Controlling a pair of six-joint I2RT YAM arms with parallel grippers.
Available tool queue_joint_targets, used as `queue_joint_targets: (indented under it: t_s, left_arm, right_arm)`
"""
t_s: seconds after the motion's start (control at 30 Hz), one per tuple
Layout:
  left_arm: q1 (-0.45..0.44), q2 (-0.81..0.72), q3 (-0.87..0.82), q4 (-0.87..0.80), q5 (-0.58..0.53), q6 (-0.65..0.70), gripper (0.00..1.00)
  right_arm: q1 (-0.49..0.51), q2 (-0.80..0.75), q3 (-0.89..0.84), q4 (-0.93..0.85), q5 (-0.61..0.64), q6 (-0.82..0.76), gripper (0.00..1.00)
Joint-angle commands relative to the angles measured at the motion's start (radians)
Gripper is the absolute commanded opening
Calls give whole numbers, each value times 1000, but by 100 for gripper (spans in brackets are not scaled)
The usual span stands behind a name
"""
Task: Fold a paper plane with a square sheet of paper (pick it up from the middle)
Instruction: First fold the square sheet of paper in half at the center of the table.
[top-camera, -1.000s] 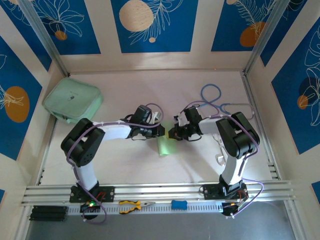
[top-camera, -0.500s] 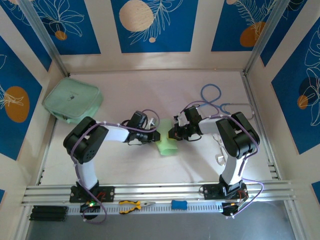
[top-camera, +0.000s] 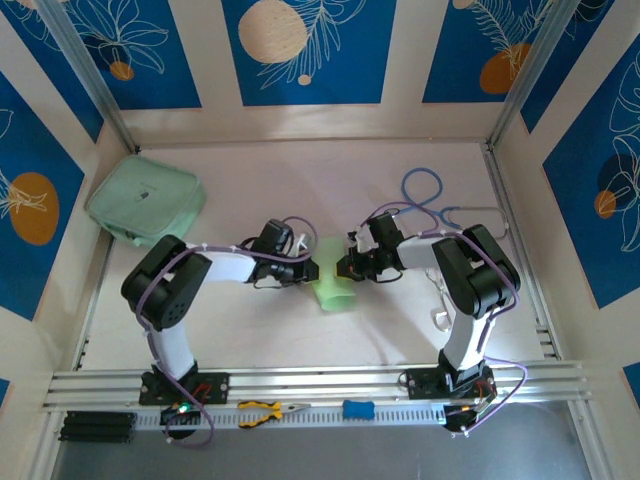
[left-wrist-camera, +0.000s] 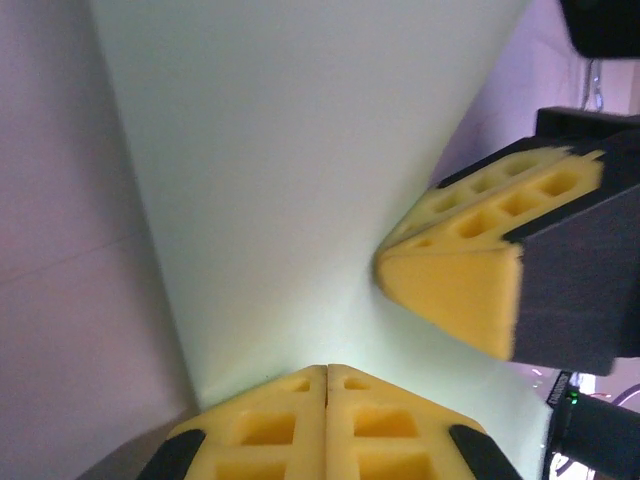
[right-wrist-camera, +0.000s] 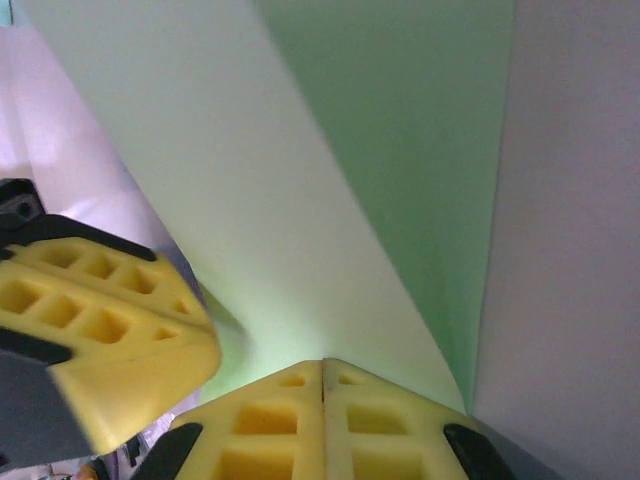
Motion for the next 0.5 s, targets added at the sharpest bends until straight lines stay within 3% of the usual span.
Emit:
queue_joint_targets:
  t_s: [0.0, 0.47]
  left_arm:
    - [6, -52, 43, -45, 12, -26, 0]
    - [-43, -64, -16, 44, -4, -94, 0]
  right_arm:
    - [2, 23, -38, -79, 90, -1, 0]
    - [2, 21, -42, -83, 96, 1, 0]
